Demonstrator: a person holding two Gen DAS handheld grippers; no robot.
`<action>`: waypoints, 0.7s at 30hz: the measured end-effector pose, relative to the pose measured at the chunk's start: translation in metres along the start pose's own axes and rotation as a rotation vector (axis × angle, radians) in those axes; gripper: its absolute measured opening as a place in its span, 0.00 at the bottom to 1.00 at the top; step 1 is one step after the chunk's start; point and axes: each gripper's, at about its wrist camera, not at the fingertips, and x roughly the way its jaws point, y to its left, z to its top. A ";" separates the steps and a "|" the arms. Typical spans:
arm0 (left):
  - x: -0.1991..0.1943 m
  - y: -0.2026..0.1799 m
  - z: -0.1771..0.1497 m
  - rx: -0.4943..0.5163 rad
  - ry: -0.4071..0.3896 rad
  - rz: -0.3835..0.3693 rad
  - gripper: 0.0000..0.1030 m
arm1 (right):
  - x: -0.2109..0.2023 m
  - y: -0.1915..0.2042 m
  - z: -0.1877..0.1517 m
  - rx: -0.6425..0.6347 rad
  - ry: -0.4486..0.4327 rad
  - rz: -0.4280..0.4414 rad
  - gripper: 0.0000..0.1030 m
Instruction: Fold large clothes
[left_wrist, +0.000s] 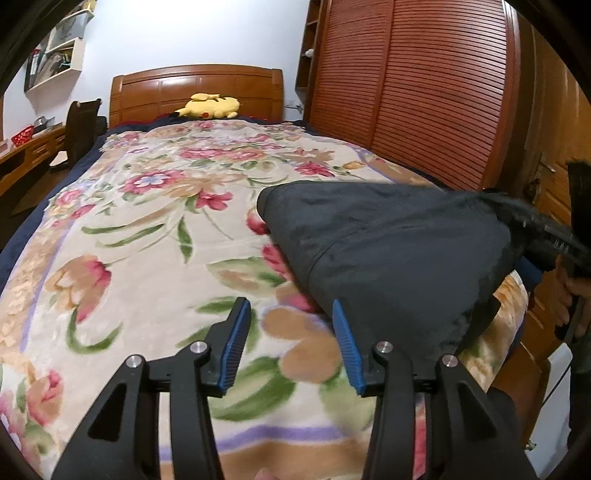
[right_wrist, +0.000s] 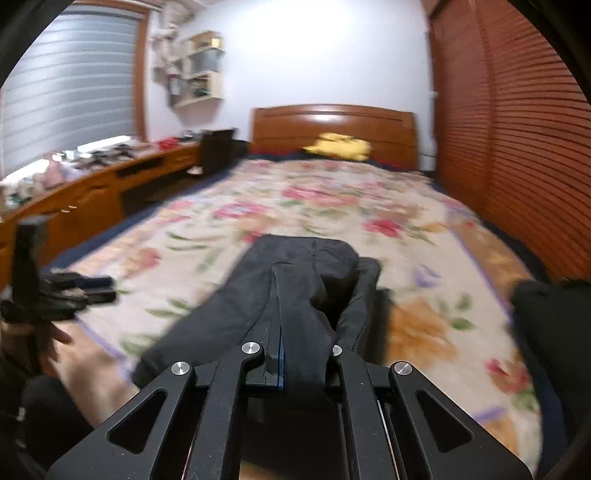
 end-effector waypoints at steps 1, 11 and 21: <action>0.001 -0.002 0.001 0.004 0.001 -0.001 0.44 | -0.001 -0.010 -0.010 0.012 0.026 -0.037 0.02; 0.029 -0.027 0.016 0.044 0.025 -0.007 0.47 | 0.024 -0.024 -0.072 0.029 0.186 -0.066 0.04; 0.054 -0.044 0.033 0.096 0.038 -0.004 0.49 | 0.015 -0.032 -0.073 0.094 0.175 -0.041 0.23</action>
